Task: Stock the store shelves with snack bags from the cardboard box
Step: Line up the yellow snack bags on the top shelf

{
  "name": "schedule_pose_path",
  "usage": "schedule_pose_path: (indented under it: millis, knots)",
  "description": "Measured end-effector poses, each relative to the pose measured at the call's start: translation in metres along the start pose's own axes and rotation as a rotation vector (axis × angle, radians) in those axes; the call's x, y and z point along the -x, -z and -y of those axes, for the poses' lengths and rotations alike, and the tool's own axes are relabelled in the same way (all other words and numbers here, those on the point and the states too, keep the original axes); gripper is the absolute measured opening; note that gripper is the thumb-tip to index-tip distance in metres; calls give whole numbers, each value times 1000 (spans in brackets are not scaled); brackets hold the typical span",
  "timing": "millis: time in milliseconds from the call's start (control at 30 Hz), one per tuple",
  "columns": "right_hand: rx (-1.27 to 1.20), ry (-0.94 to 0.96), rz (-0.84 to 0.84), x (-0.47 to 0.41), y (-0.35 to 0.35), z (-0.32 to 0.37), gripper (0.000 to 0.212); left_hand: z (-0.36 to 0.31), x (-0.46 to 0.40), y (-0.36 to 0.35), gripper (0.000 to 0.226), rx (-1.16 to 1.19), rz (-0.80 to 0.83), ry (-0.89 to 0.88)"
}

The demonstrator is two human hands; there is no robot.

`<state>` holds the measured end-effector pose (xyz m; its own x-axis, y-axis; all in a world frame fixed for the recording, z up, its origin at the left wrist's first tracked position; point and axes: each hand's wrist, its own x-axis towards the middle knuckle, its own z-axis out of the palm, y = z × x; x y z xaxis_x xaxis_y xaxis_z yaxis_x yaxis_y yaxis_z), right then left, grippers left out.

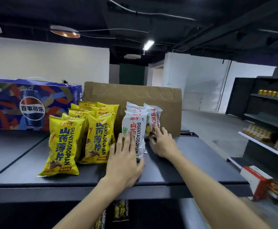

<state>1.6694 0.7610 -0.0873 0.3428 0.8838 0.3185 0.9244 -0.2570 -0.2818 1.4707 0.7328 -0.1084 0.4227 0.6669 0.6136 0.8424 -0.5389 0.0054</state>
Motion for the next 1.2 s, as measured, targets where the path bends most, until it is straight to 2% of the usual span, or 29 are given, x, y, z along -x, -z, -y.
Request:
schedule_pose_path:
  millis: [200,367,533,767,933,1200]
  knots:
    - [1,17,51,45,24,-20,72,-18,27,29,65,102,13,-28]
    - [-46,31,59,87,54,-40,64,-52,42,55,60,131,125,-90]
    - [-55,55,19,153,88,-85,52,-122,72,75,54,202,134,-144]
    - [-71,64,-143,270,118,-171,33,-227,139,68,33,355,156,-276]
    - [-62,-36,17,335,81,-227,37,-266,195,24,36,389,360,-250]
    - [-142,-274,359,414,-25,-292,43,-283,287,-64,40,405,711,-160]
